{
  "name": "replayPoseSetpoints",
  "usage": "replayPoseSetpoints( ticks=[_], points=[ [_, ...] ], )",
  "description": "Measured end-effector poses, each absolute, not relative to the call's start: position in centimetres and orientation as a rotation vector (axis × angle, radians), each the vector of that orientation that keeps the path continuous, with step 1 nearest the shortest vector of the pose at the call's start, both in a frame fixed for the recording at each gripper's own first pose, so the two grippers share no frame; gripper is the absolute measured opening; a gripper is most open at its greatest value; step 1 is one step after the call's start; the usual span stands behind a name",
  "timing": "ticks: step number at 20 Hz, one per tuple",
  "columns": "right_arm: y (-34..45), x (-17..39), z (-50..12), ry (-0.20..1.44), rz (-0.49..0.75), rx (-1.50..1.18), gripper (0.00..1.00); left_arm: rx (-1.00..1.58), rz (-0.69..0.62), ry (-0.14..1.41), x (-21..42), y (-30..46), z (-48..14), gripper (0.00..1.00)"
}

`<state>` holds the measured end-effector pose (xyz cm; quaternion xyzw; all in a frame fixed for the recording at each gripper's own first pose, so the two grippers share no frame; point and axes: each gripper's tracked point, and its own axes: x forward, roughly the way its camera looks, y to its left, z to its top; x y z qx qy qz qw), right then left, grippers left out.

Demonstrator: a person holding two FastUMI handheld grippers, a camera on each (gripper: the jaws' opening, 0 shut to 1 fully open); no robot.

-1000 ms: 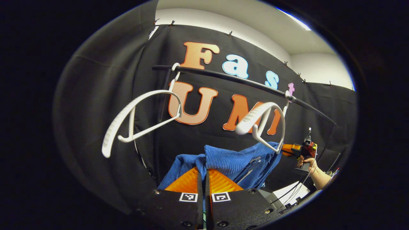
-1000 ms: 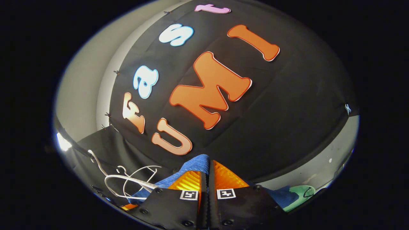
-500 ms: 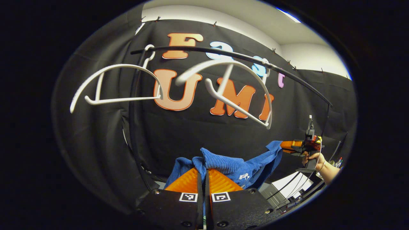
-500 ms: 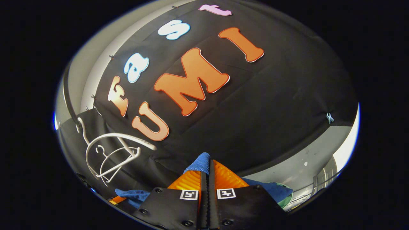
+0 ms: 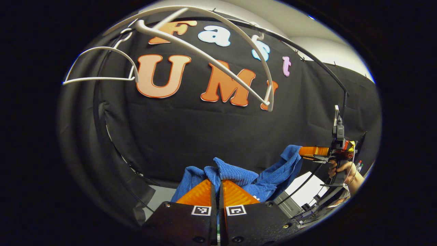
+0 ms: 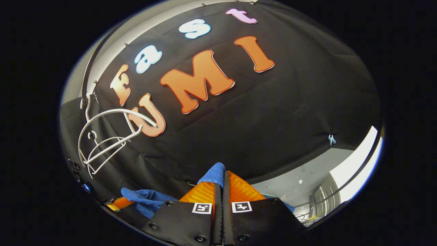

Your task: Grasp the clothes on the hanger with both hands and then place them into the laundry hamper below.

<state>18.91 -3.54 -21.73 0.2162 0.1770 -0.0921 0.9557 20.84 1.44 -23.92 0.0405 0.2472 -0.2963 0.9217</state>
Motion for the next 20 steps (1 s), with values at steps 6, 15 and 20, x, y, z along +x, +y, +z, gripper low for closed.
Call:
replayPoseSetpoints(
  ticks=[6,15,20],
  points=[
    [-1.9,17.7,-24.9,0.408,-0.198,0.386,0.08,0.075,-0.6,0.592,21.7,-3.1,-28.1,0.02],
    [-0.5,17.4,-34.3,0.576,-0.216,0.272,0.08,0.09,-0.542,0.753,21.3,-4.5,-36.3,0.01],
    [-1.2,17.5,-41.1,0.698,-0.233,0.23,0.08,0.121,-0.504,0.846,20.9,-4.4,-41.3,0.01]
  ],
)
